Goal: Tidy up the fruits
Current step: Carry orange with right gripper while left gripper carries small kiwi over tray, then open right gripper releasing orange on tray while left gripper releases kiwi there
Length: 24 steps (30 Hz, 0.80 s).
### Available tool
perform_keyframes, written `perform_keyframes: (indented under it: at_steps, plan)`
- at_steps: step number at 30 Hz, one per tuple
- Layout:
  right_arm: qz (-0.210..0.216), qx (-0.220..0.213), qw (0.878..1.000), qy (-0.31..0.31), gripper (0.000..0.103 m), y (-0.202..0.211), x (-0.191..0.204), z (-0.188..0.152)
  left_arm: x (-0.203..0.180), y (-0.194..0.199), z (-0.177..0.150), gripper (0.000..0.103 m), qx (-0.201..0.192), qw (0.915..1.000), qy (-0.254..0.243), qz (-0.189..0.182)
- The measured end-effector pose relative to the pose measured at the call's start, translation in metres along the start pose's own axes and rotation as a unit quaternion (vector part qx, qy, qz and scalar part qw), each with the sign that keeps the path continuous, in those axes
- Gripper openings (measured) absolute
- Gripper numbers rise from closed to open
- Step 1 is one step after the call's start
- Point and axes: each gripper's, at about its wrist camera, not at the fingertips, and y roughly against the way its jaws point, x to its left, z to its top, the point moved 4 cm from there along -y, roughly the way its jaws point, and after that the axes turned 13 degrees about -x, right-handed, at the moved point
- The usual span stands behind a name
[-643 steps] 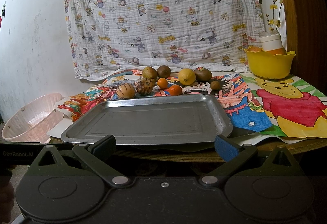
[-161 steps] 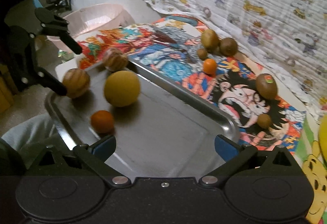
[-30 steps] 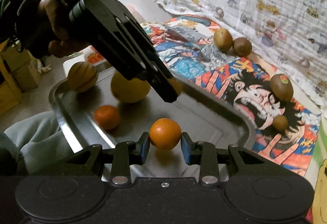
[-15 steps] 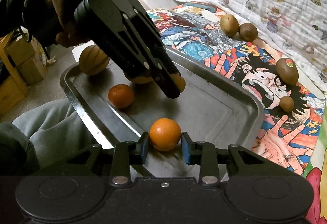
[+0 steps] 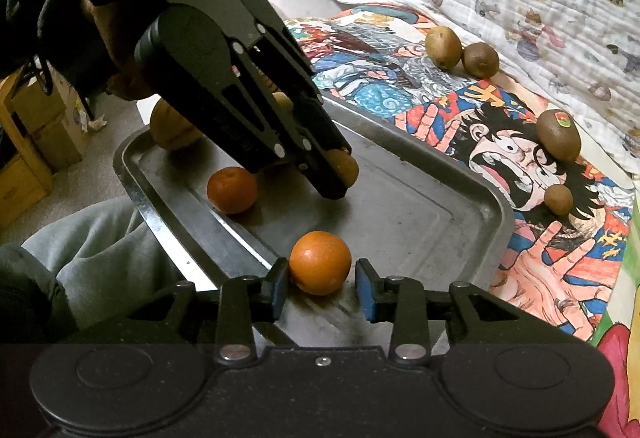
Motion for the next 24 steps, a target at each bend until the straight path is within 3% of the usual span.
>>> perform_keyframes:
  at_steps: [8,12,15,18,24]
  plan:
    - [-0.014,-0.008,1.0,-0.006,0.051,0.011,0.001,0.002,0.0,0.007,0.001,0.037,-0.012,0.9998,0.012,0.01]
    - [-0.019,-0.014,1.0,-0.005,0.059,0.019,0.005,0.005,-0.005,0.019,0.004,0.06,-0.03,0.9994,0.008,0.013]
    - [-0.023,-0.018,1.0,-0.004,0.067,0.025,0.01,0.008,-0.008,0.03,0.006,0.069,-0.044,0.9989,0.005,0.017]
    - [-0.027,-0.023,0.999,-0.002,0.077,0.031,0.014,0.011,-0.01,0.046,0.005,0.086,-0.06,0.9977,0.011,0.03]
    - [-0.037,-0.025,0.999,-0.001,0.094,0.039,0.023,0.015,-0.017,0.081,-0.005,0.101,-0.09,0.9942,0.009,0.059]
